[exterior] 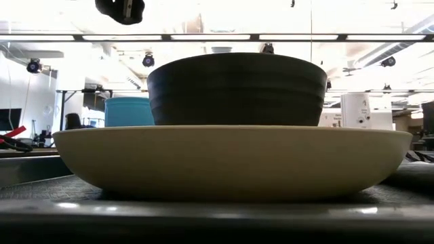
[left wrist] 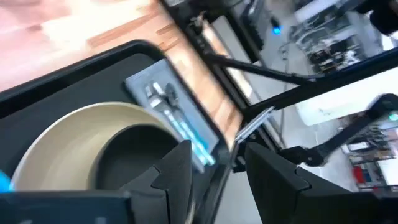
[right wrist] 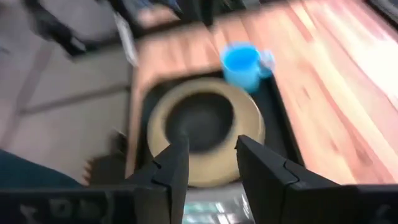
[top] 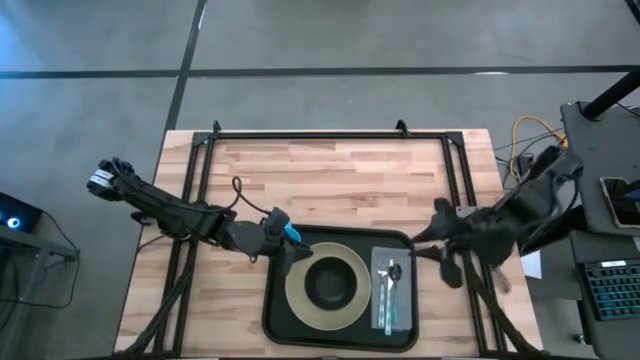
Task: Set up tray
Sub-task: Return to Home Position
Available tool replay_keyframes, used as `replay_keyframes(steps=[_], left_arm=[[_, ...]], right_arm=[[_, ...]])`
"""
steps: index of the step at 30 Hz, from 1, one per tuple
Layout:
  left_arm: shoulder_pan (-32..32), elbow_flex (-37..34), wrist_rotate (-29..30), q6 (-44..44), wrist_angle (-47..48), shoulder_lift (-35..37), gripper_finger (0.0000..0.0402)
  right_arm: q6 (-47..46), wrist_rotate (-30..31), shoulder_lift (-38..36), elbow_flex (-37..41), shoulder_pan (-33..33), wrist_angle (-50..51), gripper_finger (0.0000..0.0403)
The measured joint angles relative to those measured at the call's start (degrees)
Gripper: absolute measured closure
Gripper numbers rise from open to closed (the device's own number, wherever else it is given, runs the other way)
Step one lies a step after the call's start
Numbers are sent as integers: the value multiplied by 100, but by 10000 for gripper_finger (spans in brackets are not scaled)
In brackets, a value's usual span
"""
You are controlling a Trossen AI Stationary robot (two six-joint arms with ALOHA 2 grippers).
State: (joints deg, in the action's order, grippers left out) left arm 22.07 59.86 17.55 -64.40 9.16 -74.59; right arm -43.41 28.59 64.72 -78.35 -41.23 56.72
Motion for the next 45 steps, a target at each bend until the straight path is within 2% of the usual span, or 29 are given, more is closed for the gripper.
replay_keyframes(steps=[2,7,13,15,18,22,28,31,34,38,45], left_arm=[[-1,6,-14,293,-182,2,271],[93,97,-566,1530,-982,20,271],[191,-97,-849,2448,-2899,14,271],[191,-148,-895,2658,-3123,7,271],[175,-153,-897,2860,-3132,7,271],[73,-155,-897,3113,-3093,44,271],[-196,-280,-910,3293,-2631,504,271],[-235,-539,-897,3475,-2393,946,271],[-226,-908,-912,3674,-2395,1511,271],[-228,-1530,-832,3917,-2470,2334,271],[-226,-2799,-829,4551,-3488,3469,271]], right_arm=[[328,-58,-222,0,-2,-427,280],[924,-251,-533,270,0,-1715,276],[1149,-1273,-569,1409,282,-3963,271],[1357,-1734,-538,1878,483,-4903,271],[1616,-2006,-507,2362,956,-5772,275],[1853,-2024,-697,2535,1730,-5602,280],[2137,-3199,-1303,2524,3000,-4898,281],[2180,-3298,-1655,2524,3446,-4412,277],[2323,-3297,-1917,2557,3741,-4090,274],[2390,-3299,-2275,2849,4007,-4136,270],[1736,-3306,-2964,4213,4112,-5054,278]])
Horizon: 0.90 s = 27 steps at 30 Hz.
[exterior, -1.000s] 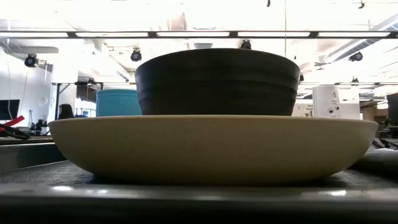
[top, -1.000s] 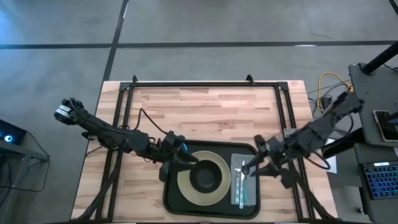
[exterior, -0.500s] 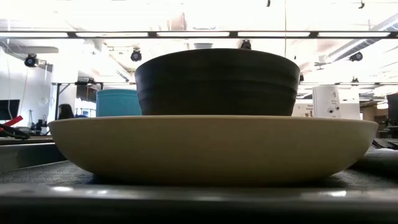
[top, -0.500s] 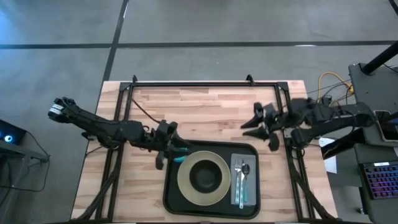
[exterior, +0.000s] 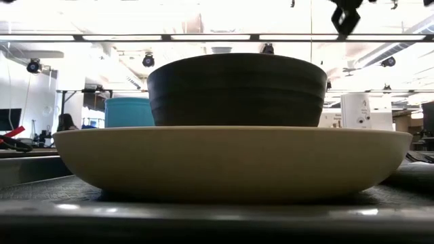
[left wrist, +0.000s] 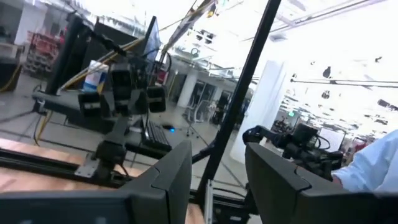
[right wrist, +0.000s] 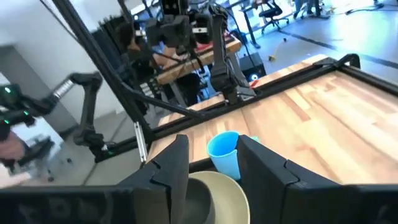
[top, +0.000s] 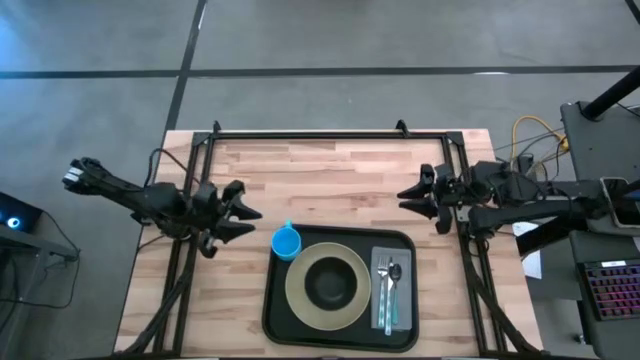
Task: Set up tray
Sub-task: Return to Home Position
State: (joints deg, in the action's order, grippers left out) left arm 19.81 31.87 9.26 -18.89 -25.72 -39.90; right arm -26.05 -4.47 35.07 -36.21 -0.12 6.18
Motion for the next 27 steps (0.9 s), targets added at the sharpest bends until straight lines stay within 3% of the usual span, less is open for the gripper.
replay_keyframes(steps=[8,16,27], left_arm=[[-190,-1086,-36,230,-81,841,271],[-968,-1705,-331,351,-102,1678,271],[-1156,-2803,-474,177,165,2931,271]], right_arm=[[-669,156,-751,1409,35,-1134,285],[-501,951,-1341,1918,77,-1102,277],[-398,962,-2111,2419,91,-1097,277]])
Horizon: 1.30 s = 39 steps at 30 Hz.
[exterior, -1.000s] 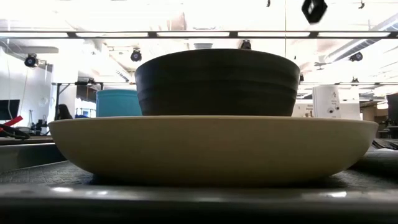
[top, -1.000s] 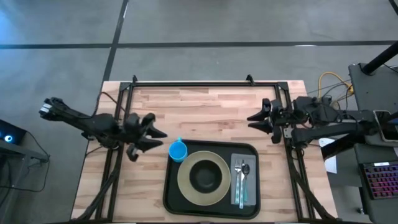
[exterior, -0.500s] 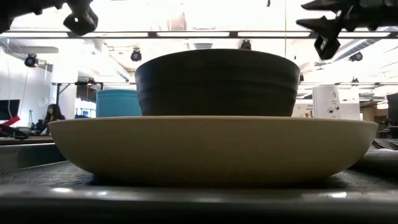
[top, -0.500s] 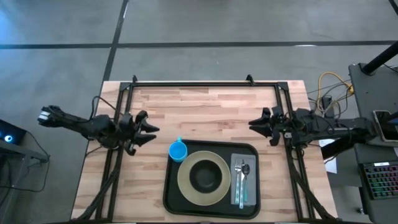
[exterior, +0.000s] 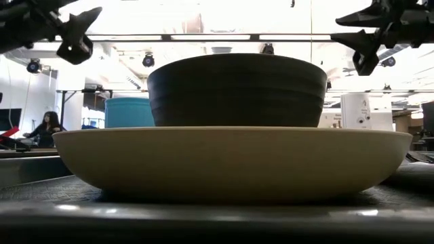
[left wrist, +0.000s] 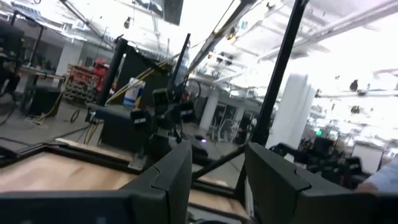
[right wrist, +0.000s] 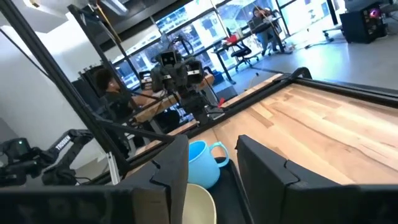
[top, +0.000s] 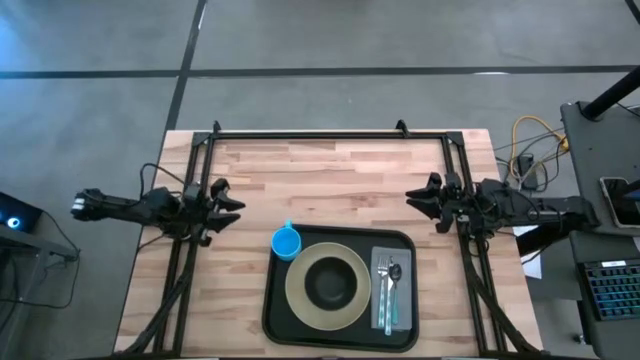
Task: Set up tray
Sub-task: Return to Home Position
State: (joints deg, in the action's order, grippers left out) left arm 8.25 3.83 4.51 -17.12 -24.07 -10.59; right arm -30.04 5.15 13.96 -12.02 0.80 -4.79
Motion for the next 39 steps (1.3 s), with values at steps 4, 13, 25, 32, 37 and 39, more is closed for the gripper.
replay_keyframes(steps=[4,13,25,32,37,39], left_arm=[[0,-325,4,-92,101,557,271],[-4,-322,5,-101,1098,1022,271],[-4,-323,11,-101,1311,95,271],[-4,-323,11,-101,1314,-456,271],[-4,-314,11,-102,1316,-825,271],[-4,-310,11,-101,1315,-946,271]], right_arm=[[53,0,-205,185,0,58,282],[-78,105,-336,477,-2,900,285],[47,251,-364,624,-2,543,293],[126,225,-383,1116,-2,-31,291],[552,233,-375,1153,2,-60,289],[640,237,-383,1153,9,61,292]])
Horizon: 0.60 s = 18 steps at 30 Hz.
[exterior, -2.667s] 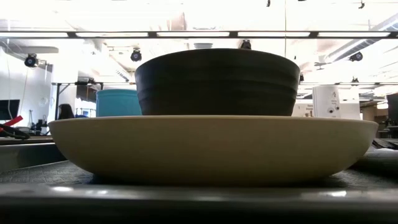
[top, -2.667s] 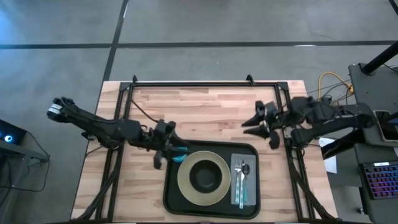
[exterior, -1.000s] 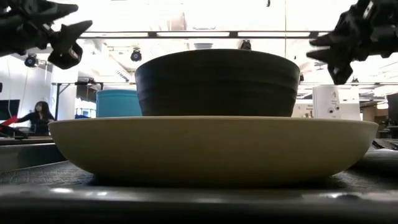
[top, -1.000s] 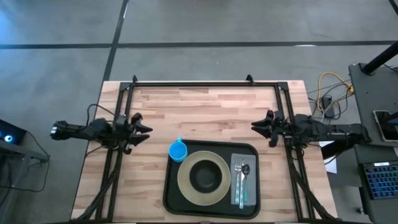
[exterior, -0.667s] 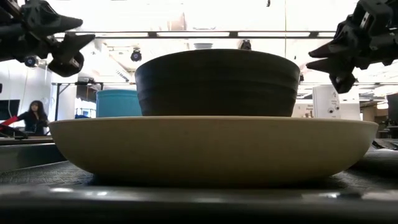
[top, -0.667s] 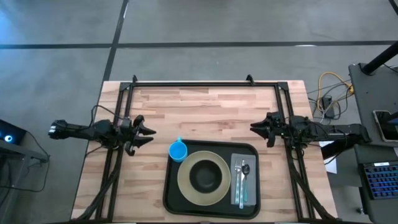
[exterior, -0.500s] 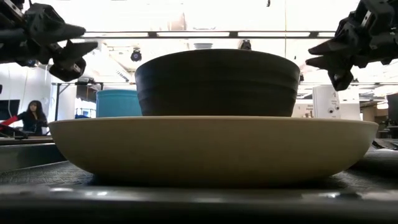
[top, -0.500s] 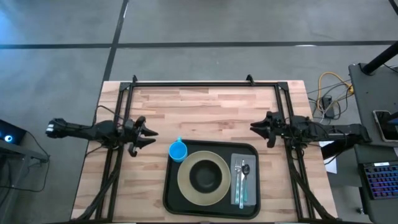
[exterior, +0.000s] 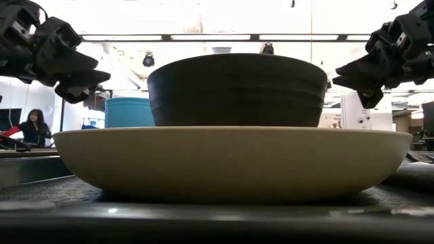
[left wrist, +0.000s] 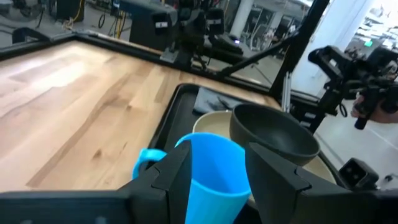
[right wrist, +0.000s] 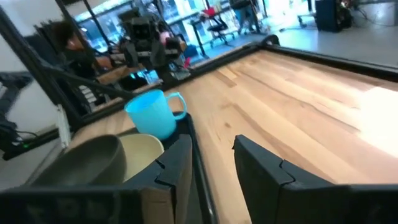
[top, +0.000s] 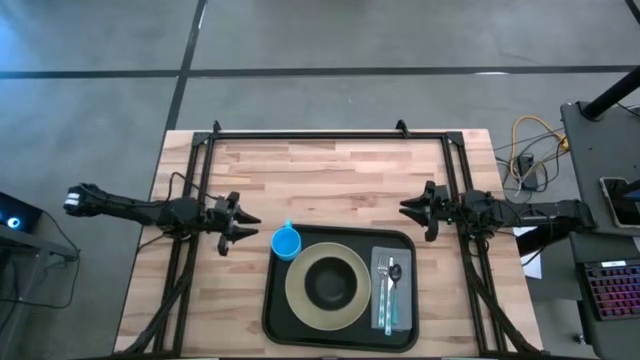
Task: Set up tray
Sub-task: Return to Home Position
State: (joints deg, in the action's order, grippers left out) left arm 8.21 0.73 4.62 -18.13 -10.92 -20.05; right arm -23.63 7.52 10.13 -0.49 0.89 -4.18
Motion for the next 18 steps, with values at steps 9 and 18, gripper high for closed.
replay_keyframes(steps=[9,18], left_arm=[[0,-11,0,0,2,-393,271],[0,-13,-2,0,127,-233,271]], right_arm=[[-265,146,54,-2,26,225,304],[-272,148,-23,-2,26,225,309]])
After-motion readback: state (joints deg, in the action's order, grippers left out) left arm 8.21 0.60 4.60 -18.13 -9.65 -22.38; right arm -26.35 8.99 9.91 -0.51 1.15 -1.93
